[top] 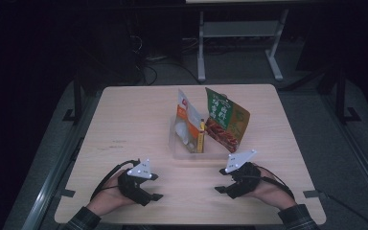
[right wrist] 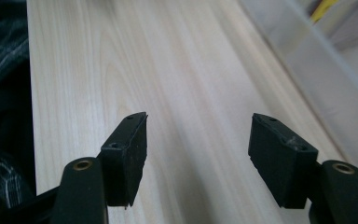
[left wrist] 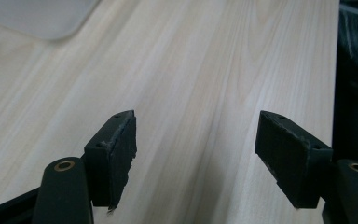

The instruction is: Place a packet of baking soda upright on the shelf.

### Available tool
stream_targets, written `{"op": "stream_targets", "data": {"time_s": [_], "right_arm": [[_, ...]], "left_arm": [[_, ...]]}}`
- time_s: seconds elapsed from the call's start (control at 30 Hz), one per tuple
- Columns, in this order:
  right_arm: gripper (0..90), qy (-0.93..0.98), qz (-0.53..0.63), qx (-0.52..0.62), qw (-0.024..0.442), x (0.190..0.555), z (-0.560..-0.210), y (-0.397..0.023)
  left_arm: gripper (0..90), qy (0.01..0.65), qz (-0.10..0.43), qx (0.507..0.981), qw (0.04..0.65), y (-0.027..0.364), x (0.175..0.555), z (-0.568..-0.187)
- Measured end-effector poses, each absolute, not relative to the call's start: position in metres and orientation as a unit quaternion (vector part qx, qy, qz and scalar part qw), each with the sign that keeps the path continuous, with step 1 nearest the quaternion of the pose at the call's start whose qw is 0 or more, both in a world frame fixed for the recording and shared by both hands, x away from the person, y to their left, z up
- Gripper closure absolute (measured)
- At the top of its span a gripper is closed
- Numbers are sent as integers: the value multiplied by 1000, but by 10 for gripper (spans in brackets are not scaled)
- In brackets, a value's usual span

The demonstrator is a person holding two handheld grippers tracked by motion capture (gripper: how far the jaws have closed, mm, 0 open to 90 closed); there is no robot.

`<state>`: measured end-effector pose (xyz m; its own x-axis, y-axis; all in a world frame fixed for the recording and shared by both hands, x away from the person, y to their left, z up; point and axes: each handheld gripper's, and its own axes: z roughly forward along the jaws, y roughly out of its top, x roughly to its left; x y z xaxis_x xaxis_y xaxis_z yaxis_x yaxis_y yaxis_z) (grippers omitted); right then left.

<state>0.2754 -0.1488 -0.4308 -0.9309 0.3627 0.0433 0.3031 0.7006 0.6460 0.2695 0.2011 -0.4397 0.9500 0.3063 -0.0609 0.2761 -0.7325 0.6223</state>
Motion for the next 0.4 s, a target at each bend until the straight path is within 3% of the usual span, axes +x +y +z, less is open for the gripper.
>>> {"op": "stream_targets", "data": {"time_s": [0.4], "right_arm": [[367, 930, 330, 158, 44, 275, -436, -147]], "left_arm": [[287, 150, 23, 932, 329, 199, 269, -440]]}}
